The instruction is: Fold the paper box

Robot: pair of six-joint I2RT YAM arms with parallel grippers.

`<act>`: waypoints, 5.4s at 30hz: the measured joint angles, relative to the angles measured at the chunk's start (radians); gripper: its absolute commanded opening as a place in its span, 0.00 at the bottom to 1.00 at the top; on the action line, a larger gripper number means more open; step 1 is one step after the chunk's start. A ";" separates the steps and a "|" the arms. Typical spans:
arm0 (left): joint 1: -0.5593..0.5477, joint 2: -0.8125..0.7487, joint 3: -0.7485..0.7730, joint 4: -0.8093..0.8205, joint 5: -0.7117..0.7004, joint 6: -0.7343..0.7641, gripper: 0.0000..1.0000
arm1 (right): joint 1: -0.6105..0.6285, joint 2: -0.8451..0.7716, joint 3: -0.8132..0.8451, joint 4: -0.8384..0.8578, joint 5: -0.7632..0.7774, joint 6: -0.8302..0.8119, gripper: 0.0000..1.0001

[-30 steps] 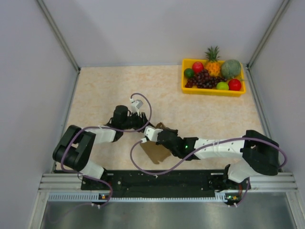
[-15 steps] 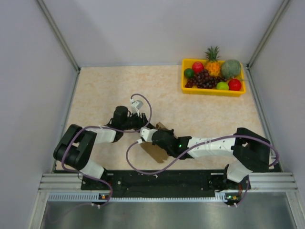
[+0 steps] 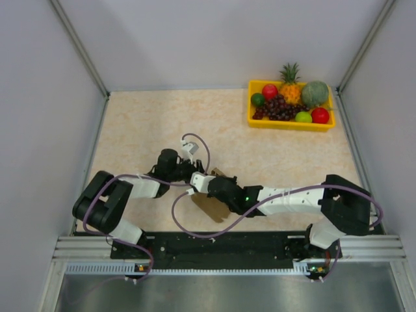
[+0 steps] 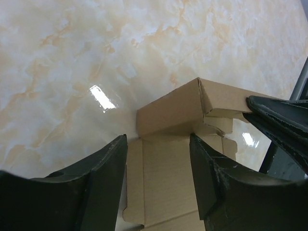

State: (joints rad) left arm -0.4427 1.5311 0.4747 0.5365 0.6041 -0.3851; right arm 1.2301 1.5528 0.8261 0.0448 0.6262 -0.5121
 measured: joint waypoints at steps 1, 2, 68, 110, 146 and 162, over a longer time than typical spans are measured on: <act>-0.009 0.000 0.004 -0.011 -0.006 0.008 0.60 | 0.000 -0.006 0.000 0.000 -0.011 0.005 0.04; -0.017 0.000 0.011 -0.024 -0.013 0.017 0.60 | 0.000 -0.010 -0.001 -0.001 -0.021 0.008 0.04; -0.297 0.011 -0.013 0.103 -0.686 0.200 0.27 | 0.111 0.119 0.057 -0.034 0.195 -0.072 0.08; -0.346 0.091 -0.026 0.266 -0.902 0.266 0.00 | -0.738 -0.097 0.165 -0.295 -1.160 0.822 0.61; -0.344 -0.356 -0.050 -0.193 -0.647 0.143 0.75 | -0.621 0.048 0.185 -0.264 -1.149 0.634 0.58; 0.149 -0.368 0.230 -0.494 -0.054 -0.220 0.77 | -0.617 0.047 0.190 -0.270 -1.128 0.647 0.56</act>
State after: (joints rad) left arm -0.2939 1.1633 0.7044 0.0429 0.5499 -0.6052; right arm 0.6128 1.6001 1.0161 -0.2256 -0.5018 0.1349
